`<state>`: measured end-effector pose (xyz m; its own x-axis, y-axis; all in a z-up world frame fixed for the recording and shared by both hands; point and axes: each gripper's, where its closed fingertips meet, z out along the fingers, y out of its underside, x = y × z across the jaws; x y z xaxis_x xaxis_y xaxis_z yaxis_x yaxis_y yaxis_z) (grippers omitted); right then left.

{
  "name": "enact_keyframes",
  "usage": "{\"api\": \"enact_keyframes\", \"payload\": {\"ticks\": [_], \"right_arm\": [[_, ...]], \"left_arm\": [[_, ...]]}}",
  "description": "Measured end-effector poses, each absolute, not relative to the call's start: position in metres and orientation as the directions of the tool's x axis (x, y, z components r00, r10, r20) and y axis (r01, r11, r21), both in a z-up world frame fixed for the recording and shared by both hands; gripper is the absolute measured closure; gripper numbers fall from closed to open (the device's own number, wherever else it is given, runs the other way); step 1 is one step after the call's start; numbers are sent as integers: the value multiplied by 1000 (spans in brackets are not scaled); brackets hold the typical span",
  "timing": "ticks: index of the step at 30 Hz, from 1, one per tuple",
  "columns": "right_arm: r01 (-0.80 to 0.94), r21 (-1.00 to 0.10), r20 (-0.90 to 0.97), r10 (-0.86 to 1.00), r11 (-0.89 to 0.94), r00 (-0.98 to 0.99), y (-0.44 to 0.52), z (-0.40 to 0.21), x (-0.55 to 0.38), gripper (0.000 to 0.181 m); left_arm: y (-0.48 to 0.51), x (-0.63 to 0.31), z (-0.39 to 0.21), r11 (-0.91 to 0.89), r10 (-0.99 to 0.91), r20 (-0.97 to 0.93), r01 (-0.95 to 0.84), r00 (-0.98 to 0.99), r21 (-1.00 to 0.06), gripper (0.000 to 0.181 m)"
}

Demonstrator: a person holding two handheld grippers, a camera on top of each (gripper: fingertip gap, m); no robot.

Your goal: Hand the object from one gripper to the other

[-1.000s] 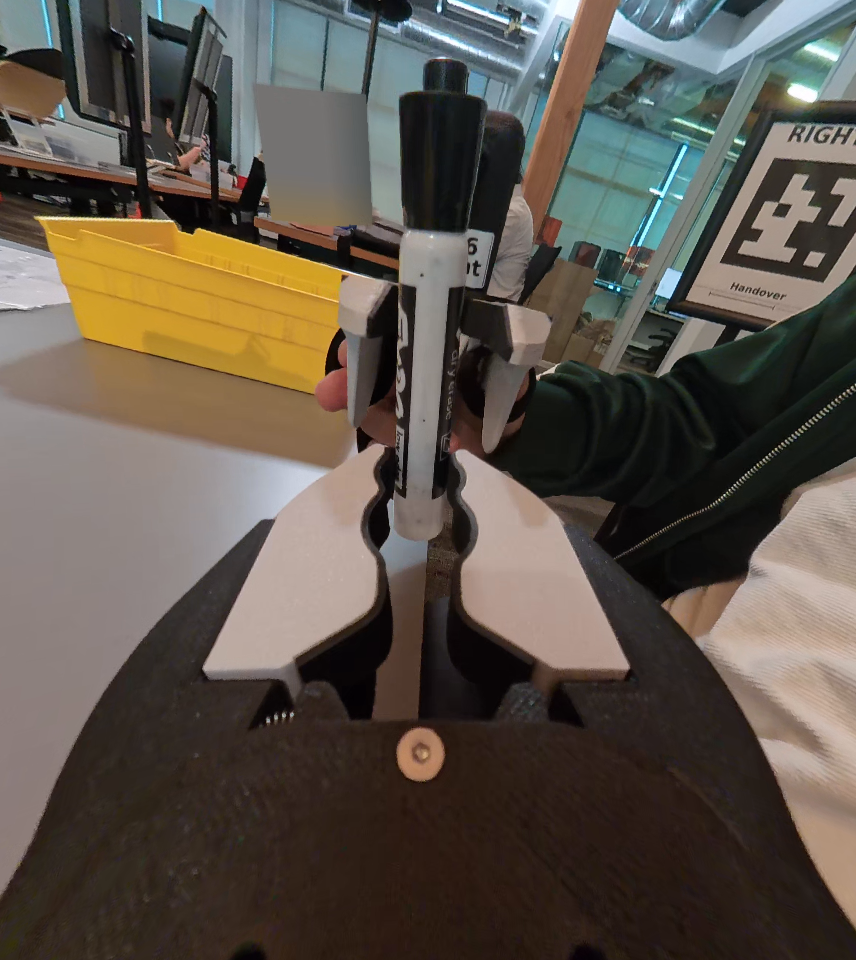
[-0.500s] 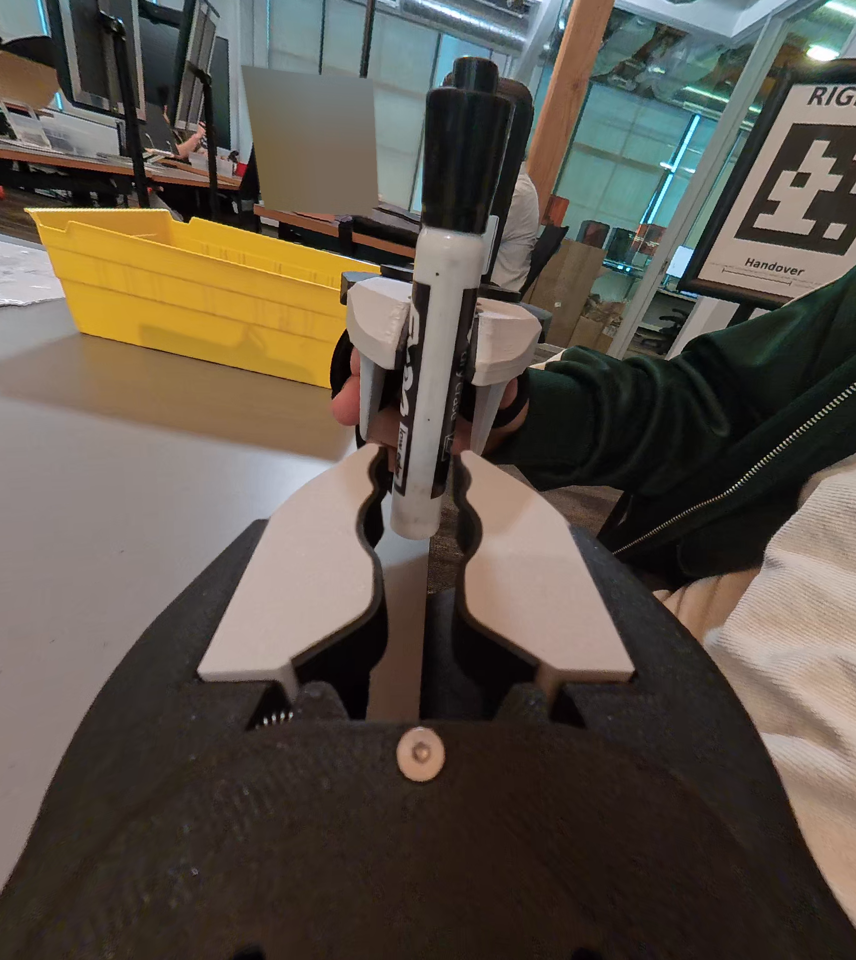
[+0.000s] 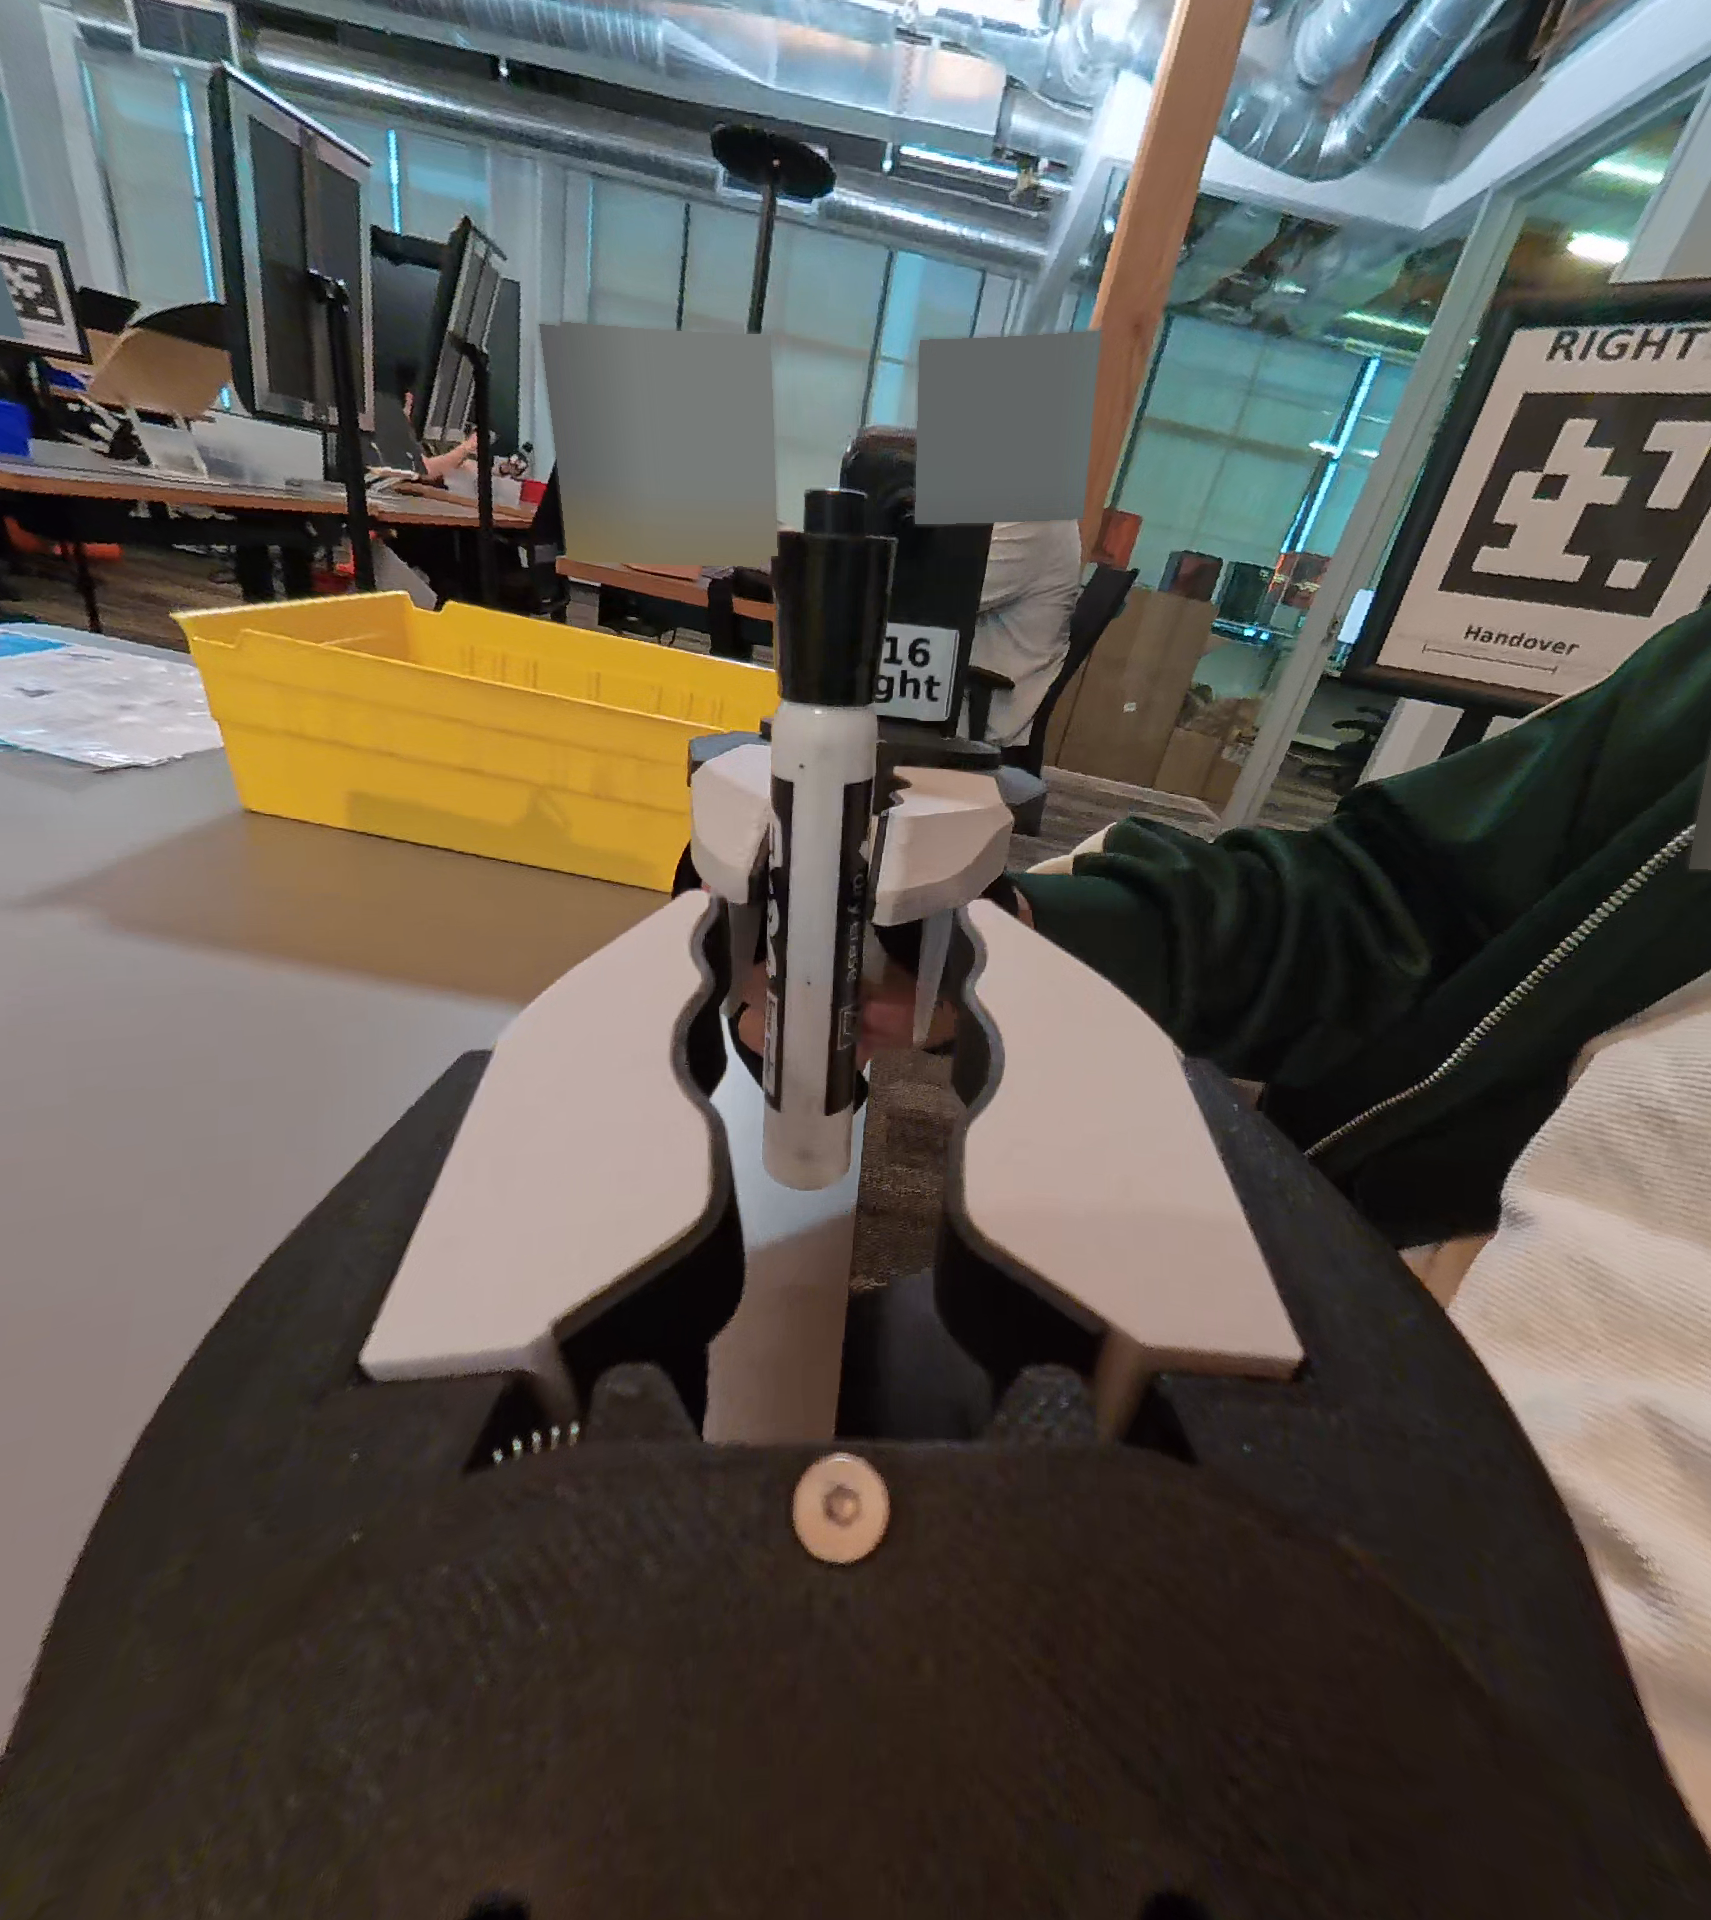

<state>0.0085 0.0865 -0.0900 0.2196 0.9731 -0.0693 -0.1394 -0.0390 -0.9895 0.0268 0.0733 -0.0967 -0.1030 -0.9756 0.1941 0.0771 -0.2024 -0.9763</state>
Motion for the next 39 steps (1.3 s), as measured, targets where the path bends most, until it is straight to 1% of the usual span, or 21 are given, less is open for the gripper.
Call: {"api": "enact_keyframes", "payload": {"ticks": [2, 3, 9, 17, 22, 24, 28, 29, 31, 32, 33, 35, 36, 39], "right_arm": [[-136, -990, -52, 974, -22, 221, 85, -88, 8, 162], [-135, -991, -50, 974, -20, 221, 85, -88, 8, 160], [-149, -988, -66, 977, -36, 201, 83, -88, 8, 162], [-117, -992, -65, 980, -43, 189, 81, -93, 4, 162], [-66, -996, -69, 983, -58, 168, 77, -104, -5, 162], [-47, -997, -67, 984, -60, 167, 76, -108, -8, 162], [-42, -997, -67, 979, -60, 192, 81, -111, -7, 161], [-47, -997, -65, 975, -56, 214, 85, -111, -7, 149], [-74, -995, -83, 961, -66, 265, 94, -111, -4, 113], [-89, -993, -96, 951, -73, 292, 99, -110, -2, 99], [-104, -992, -102, 943, -72, 317, 103, -109, 0, 88], [-115, -992, -84, 924, -44, 373, 112, -108, 6, 73], [-104, -994, -61, 914, -21, 402, 115, -108, 9, 68], [-45, -997, 29, 888, 55, 460, 120, -111, 13, 59]], "left_arm": [[72, 26, -94, -216, -971, 205, 85, -125, -973, 141], [72, 25, -93, -222, -969, 209, 89, -133, -971, 140], [70, 23, -92, -246, -960, 228, 105, -164, -963, 139], [78, 16, -83, -240, -967, 222, 157, -127, -958, 141], [77, 15, -78, -222, -971, 202, 171, -125, -960, 149], [73, 15, -78, -204, -974, 183, 159, -137, -966, 163], [74, 17, -81, -176, -981, 163, 126, -106, -976, 164], [74, 17, -81, -168, -983, 156, 128, -100, -977, 164], [76, 16, -80, -166, -984, 155, 134, -88, -977, 163], [78, 15, -80, -168, -984, 157, 137, -82, -976, 163], [79, 14, -80, -172, -984, 162, 139, -80, -975, 163], [83, 12, -81, -186, -981, 177, 144, -76, -972, 164], [85, 11, -82, -192, -980, 183, 149, -73, -970, 164], [89, 9, -83, -218, -975, 209, 156, -72, -963, 164]]}}
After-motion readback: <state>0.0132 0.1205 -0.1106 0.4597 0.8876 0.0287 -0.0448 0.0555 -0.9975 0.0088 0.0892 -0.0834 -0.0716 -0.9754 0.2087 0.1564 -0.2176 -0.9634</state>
